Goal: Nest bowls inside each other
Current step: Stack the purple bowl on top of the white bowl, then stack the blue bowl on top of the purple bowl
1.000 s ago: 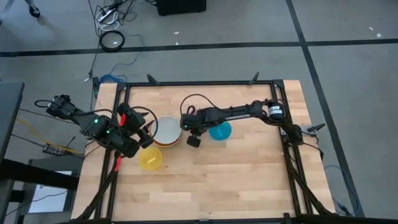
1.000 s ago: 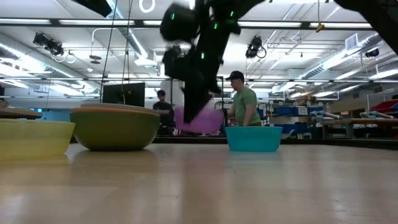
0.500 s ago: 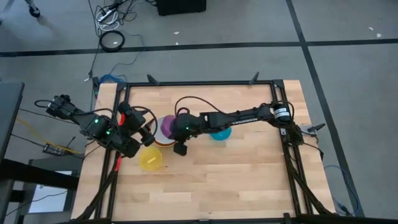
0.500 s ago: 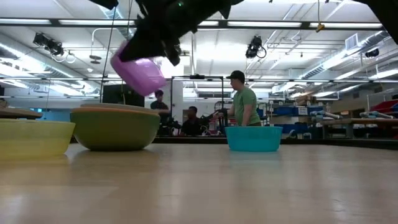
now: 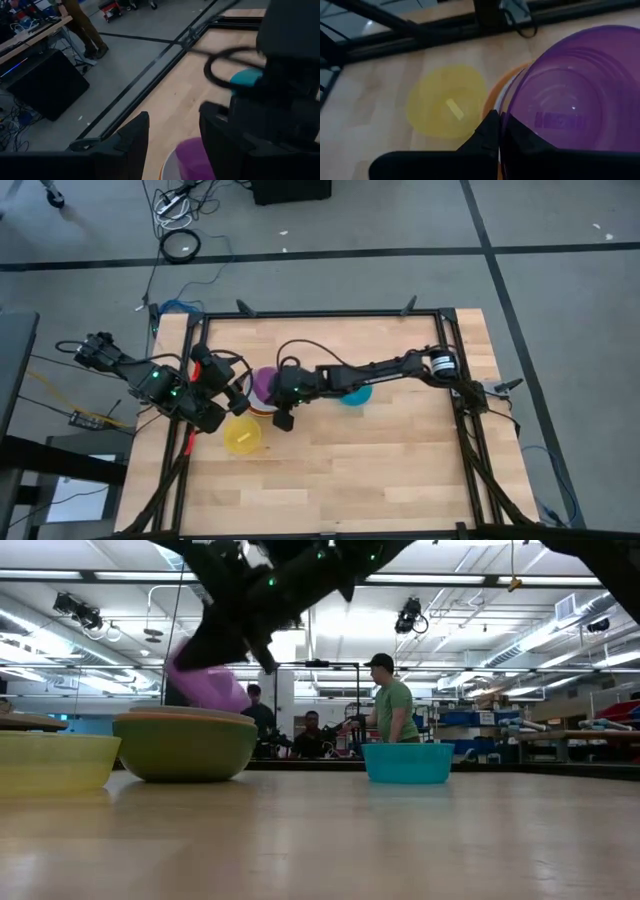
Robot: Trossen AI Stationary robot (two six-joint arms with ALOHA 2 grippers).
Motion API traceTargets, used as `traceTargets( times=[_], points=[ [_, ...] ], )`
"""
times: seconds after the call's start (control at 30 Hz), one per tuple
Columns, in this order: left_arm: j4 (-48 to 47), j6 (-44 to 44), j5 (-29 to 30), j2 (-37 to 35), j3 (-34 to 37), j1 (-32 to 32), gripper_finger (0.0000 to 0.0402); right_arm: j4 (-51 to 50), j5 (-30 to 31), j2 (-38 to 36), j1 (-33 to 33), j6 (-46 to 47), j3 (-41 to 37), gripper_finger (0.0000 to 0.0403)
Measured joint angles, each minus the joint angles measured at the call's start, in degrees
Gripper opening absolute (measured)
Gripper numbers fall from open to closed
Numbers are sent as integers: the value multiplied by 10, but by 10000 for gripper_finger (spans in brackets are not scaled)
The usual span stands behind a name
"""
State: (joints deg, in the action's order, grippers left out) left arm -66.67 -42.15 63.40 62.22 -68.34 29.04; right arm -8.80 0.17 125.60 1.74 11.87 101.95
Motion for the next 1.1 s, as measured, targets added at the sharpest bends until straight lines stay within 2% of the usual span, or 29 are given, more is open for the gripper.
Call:
traceTargets(
  times=[0.2, 0.53, 0.67, 0.9, 1.1],
  points=[
    [0, 0, 0, 0, 0, 0, 184, 11, 7, 18, -1, 0, 0, 17],
    [-1, 1, 0, 0, 0, 0, 184, -2, 9, 18, -7, 16, 0, 126],
    [-1, 1, 0, -1, 0, 0, 184, -103, 31, 1, -7, 16, 0, 144],
    [-4, 1, 0, -12, 0, 3, 184, -365, 106, -48, -5, 16, 1, 144],
    [-5, 0, -3, -19, 0, 15, 184, -539, 132, -79, -3, 73, 1, 144]
  ],
)
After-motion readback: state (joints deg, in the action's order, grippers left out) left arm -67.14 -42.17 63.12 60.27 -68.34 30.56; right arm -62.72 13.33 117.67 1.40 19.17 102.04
